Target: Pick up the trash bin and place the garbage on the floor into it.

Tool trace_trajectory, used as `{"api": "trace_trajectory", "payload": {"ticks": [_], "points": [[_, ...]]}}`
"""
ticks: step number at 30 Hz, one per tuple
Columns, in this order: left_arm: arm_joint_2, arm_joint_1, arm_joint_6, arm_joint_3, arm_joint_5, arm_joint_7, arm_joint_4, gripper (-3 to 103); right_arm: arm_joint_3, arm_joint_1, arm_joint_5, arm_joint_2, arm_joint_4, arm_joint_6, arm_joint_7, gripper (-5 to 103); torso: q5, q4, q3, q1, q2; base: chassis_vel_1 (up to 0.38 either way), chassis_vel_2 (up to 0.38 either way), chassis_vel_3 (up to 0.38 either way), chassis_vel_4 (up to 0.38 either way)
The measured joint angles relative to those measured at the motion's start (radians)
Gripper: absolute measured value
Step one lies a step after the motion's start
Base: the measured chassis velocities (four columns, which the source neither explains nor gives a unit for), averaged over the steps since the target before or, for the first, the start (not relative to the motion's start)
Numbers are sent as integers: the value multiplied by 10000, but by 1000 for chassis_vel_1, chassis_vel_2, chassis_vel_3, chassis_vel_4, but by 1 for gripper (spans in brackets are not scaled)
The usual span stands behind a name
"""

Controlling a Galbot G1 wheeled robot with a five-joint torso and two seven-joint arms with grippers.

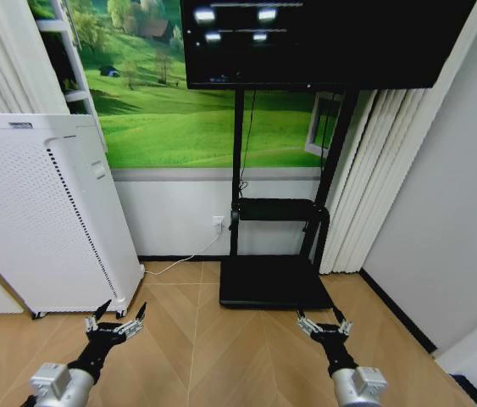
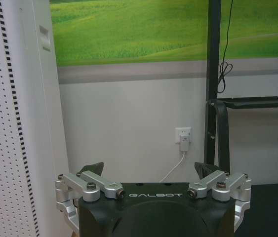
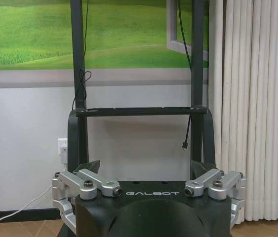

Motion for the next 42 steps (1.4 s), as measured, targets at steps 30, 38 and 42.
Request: {"api": "trace_trajectory", "payload": {"ticks": [30, 38, 42], "points": [[0, 0, 0, -1, -1, 0, 0, 100, 0, 0, 0, 0, 0, -1, 0, 100, 0, 0, 770, 407, 1176, 0, 0, 0, 0], [0, 0, 0, -1, 0, 0, 1, 100, 0, 0, 0, 0, -1, -1, 0, 100, 0, 0, 1025, 561, 1585, 0, 0, 0, 0], [0, 0, 0, -1, 0, 0, 0, 100, 0, 0, 0, 0, 0, -1, 0, 100, 0, 0, 1133, 618, 1752, 0, 0, 0, 0]]}}
